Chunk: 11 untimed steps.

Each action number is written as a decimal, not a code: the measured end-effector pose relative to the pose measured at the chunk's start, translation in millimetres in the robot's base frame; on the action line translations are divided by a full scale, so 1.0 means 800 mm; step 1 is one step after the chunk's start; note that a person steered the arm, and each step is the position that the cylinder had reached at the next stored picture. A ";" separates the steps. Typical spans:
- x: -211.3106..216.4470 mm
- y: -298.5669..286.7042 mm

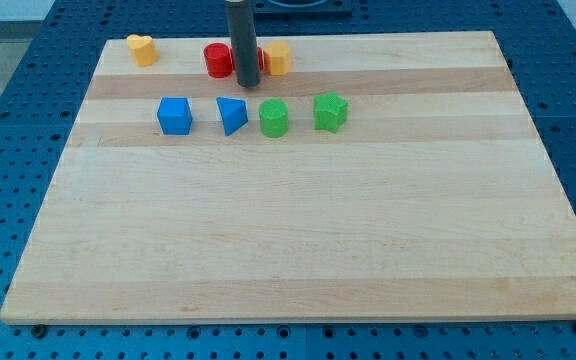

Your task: Move the green star right to the green circle

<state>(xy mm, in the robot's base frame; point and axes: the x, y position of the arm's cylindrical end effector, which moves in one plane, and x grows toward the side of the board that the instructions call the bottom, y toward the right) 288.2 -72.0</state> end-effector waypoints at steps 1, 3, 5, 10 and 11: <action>0.000 0.006; 0.000 0.079; 0.074 0.159; 0.173 0.154; 0.163 0.149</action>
